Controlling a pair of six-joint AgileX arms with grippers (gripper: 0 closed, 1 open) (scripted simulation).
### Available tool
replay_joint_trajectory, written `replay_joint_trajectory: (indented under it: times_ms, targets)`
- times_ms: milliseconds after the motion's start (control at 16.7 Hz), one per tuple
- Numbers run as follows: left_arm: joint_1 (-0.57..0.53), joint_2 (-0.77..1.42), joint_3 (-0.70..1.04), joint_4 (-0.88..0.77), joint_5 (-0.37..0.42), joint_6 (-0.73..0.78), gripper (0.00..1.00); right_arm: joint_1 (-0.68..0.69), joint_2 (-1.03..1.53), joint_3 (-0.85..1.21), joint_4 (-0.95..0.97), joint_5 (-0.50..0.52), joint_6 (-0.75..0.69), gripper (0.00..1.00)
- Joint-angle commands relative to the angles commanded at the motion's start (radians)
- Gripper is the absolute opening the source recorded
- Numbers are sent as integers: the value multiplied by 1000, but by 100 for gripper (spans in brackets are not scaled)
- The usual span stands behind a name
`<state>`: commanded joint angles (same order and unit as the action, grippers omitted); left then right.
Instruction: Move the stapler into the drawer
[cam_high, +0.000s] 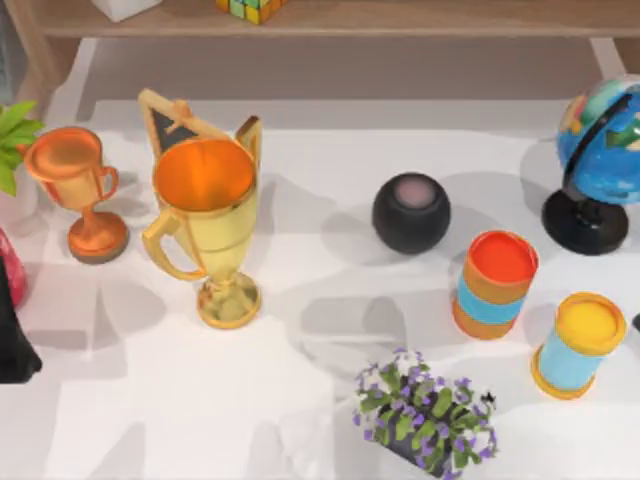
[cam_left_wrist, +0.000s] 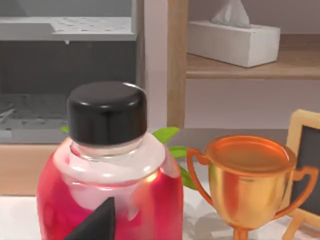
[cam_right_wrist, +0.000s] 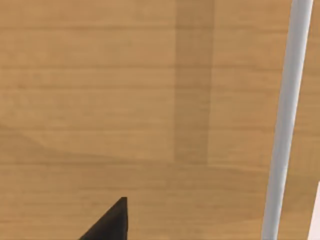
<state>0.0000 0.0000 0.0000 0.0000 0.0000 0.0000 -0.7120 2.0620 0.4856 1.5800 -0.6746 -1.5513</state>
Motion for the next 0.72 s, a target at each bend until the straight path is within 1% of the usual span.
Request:
replay_joint_trajectory:
  times_ms: [300, 540, 720]
  targets:
    - [0, 0, 0, 0, 0, 0, 100, -1, -1, -2, 3, -2, 0, 100]
    - [0, 0, 0, 0, 0, 0, 100, -40, -16, -53, 39, -42, 0, 100]
    - [0, 0, 0, 0, 0, 0, 100, -47, -18, -61, 44, -49, 0, 100]
